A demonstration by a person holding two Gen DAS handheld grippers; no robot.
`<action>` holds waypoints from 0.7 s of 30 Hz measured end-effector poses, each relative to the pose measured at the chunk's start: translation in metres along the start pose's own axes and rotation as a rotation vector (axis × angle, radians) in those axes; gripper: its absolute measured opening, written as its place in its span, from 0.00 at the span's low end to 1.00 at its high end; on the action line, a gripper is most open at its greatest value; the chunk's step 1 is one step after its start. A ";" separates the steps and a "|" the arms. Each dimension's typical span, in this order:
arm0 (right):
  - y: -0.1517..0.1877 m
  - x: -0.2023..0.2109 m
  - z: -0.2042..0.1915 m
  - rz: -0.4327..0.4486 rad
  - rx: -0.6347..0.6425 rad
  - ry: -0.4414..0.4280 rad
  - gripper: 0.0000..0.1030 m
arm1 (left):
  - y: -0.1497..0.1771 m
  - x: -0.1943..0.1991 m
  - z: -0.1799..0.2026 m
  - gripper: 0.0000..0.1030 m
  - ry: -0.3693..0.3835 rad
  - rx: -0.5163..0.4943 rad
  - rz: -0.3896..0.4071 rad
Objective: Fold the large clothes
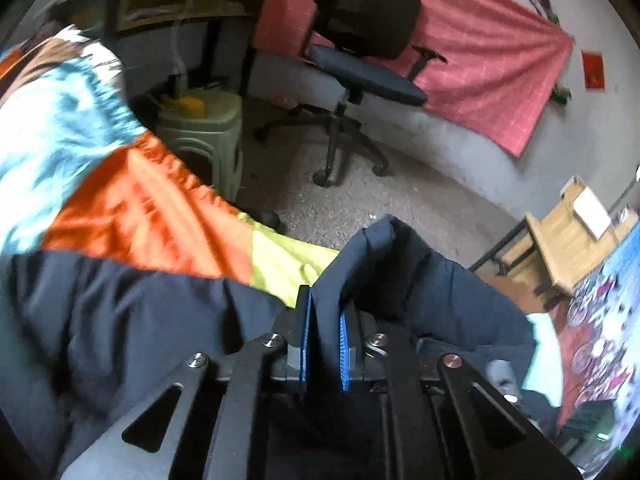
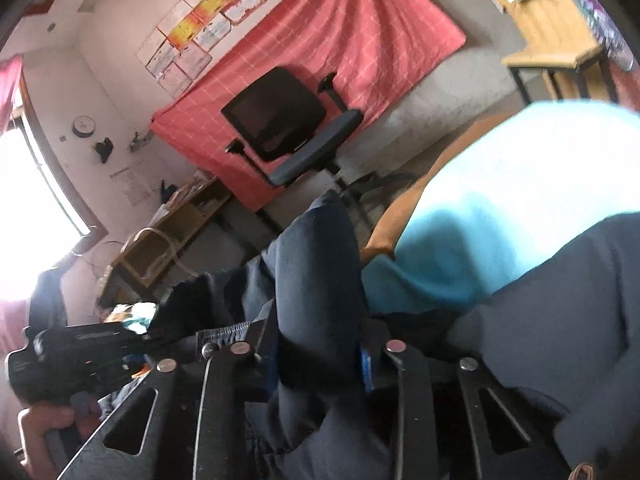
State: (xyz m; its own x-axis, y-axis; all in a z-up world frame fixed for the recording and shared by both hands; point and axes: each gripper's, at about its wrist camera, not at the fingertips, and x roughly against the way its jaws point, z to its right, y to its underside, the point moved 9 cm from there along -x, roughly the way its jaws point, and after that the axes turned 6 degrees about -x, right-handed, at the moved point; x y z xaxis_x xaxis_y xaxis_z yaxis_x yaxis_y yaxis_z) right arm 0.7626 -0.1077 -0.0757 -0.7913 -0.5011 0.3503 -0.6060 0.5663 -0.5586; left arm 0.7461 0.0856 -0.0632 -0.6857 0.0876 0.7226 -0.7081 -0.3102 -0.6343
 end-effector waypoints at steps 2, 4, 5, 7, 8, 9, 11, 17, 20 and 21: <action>0.001 -0.001 0.004 -0.036 -0.038 -0.020 0.23 | 0.005 0.021 -0.005 0.08 0.007 0.050 0.006; 0.001 0.006 0.004 -0.085 -0.058 -0.019 0.21 | 0.013 0.045 -0.007 0.08 0.024 0.080 -0.012; 0.000 0.013 0.001 -0.099 -0.062 -0.018 0.20 | 0.010 0.054 -0.006 0.07 0.031 0.078 -0.009; -0.005 0.041 -0.019 -0.097 -0.034 -0.039 0.20 | 0.007 0.080 -0.001 0.07 0.052 0.047 0.014; -0.007 0.056 -0.032 -0.093 0.020 -0.037 0.19 | 0.007 0.093 0.001 0.07 0.061 0.022 0.021; -0.008 0.069 -0.044 -0.088 0.063 -0.041 0.19 | 0.007 0.105 0.004 0.07 0.072 0.011 0.028; -0.008 0.096 -0.066 -0.084 0.144 -0.049 0.18 | 0.009 0.132 0.005 0.07 0.105 -0.011 0.042; 0.023 0.170 -0.123 -0.056 0.457 -0.042 0.18 | 0.039 0.208 -0.004 0.06 0.198 -0.075 0.114; 0.045 0.190 -0.137 -0.072 0.512 -0.058 0.18 | 0.067 0.233 -0.016 0.06 0.232 -0.066 0.144; 0.055 0.198 -0.140 -0.085 0.529 -0.068 0.18 | 0.078 0.240 -0.021 0.06 0.237 -0.060 0.153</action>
State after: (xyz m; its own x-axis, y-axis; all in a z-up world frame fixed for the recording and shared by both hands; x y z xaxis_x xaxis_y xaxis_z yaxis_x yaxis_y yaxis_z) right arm 0.5611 -0.0845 0.0680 -0.7237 -0.5820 0.3709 -0.5299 0.1242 -0.8389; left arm 0.5231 0.1026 0.0549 -0.8005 0.2650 0.5376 -0.5974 -0.2813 -0.7510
